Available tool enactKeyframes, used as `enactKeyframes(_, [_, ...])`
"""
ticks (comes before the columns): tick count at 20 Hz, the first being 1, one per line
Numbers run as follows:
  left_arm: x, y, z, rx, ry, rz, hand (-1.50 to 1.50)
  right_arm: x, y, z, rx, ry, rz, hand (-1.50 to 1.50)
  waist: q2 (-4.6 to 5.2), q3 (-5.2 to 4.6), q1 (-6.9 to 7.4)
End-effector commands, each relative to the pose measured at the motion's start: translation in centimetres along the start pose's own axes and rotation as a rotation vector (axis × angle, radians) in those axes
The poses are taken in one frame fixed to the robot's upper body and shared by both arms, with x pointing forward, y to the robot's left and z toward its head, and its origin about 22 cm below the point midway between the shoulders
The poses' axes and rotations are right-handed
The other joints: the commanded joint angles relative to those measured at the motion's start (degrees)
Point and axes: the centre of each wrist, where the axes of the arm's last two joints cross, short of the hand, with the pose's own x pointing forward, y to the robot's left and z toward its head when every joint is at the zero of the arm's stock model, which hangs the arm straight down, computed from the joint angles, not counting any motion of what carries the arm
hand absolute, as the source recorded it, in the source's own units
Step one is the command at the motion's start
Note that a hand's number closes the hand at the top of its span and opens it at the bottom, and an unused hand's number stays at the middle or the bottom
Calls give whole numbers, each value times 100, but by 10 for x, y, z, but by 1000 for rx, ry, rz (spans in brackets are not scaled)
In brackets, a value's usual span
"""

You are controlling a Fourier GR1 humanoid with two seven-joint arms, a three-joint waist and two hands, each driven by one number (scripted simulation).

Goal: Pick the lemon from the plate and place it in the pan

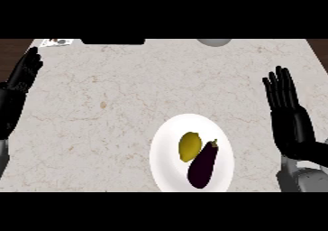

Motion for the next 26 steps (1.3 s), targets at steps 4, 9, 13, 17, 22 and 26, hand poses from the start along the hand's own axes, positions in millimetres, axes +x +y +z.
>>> enactKeyframes(4, [-22, -25, 18, 124, 186, 227, 0, 23, 13, 9, -80, -141, -62, 150, 119, -4, -108])
enactKeyframes(9, [-42, -45, 39, 140, 371, 380, 0, -1, -16, 57, -340, -36, 323, 150, 82, -27, -318])
enactKeyframes(13, [-24, -50, 33, 126, 356, 421, 0, -4, 12, 134, -289, 0, 440, -150, 71, -9, -273])
enactKeyframes(17, [-27, -60, 25, 128, 363, 426, 0, 17, 1, 166, -263, 39, 590, -150, 123, -11, -207])
enactKeyframes(22, [-32, -55, 30, 122, 346, 405, 0, 56, -2, 150, -168, 22, 732, -150, 143, -13, -86])
enactKeyframes(26, [-18, -54, 17, 91, 336, 411, 0, 70, 7, 133, -49, 114, 847, -150, 166, -21, 1])
